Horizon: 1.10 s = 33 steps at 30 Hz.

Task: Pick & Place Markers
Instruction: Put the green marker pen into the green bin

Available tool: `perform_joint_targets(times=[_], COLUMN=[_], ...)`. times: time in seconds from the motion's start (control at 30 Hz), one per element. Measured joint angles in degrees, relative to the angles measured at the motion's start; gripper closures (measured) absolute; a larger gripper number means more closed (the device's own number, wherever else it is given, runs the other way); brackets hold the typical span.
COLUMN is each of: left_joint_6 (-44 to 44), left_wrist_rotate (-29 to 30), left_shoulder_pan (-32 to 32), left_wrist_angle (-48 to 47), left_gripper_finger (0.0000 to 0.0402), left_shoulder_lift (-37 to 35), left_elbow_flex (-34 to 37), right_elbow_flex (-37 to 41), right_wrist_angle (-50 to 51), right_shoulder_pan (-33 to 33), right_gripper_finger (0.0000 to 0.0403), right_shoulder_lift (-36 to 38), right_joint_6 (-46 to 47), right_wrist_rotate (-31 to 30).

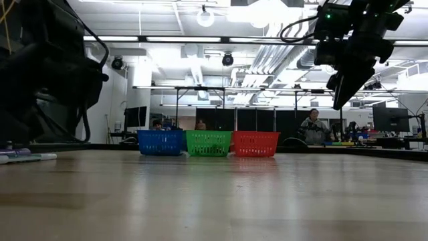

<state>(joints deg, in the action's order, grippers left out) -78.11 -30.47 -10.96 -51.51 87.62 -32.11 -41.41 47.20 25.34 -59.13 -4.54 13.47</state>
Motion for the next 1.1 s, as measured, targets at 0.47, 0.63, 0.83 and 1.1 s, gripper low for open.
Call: perform_joint_targets(times=[0.47,0.63,0.83,1.1], left_joint_6=[-7.1,-14.58,-15.66,-17.39], left_wrist_rotate=[17.04,15.9,16.03,14.1], left_shoulder_pan=[0.11,0.11,0.11,0.01], left_wrist_angle=[-11.67,-14.8,-13.99,-12.6], left_gripper_finger=[0.0275,0.0275,0.0275,0.0275], left_shoulder_lift=[-1.16,-1.73,-3.03,-3.03], left_elbow_flex=[-8.47,-6.94,-6.5,-6.34], right_elbow_flex=[0.0,-0.02,-0.02,-0.02], right_wrist_angle=[0.0,-0.02,-0.02,0.0], right_shoulder_pan=[0.0,0.0,0.0,0.0], right_gripper_finger=[0.0304,0.0304,0.0304,0.0304], right_shoulder_lift=[0.0,0.0,0.0,0.0], right_joint_6=[0.0,0.0,0.0,0.0], right_wrist_rotate=[0.0,0.0,0.0,0.0])
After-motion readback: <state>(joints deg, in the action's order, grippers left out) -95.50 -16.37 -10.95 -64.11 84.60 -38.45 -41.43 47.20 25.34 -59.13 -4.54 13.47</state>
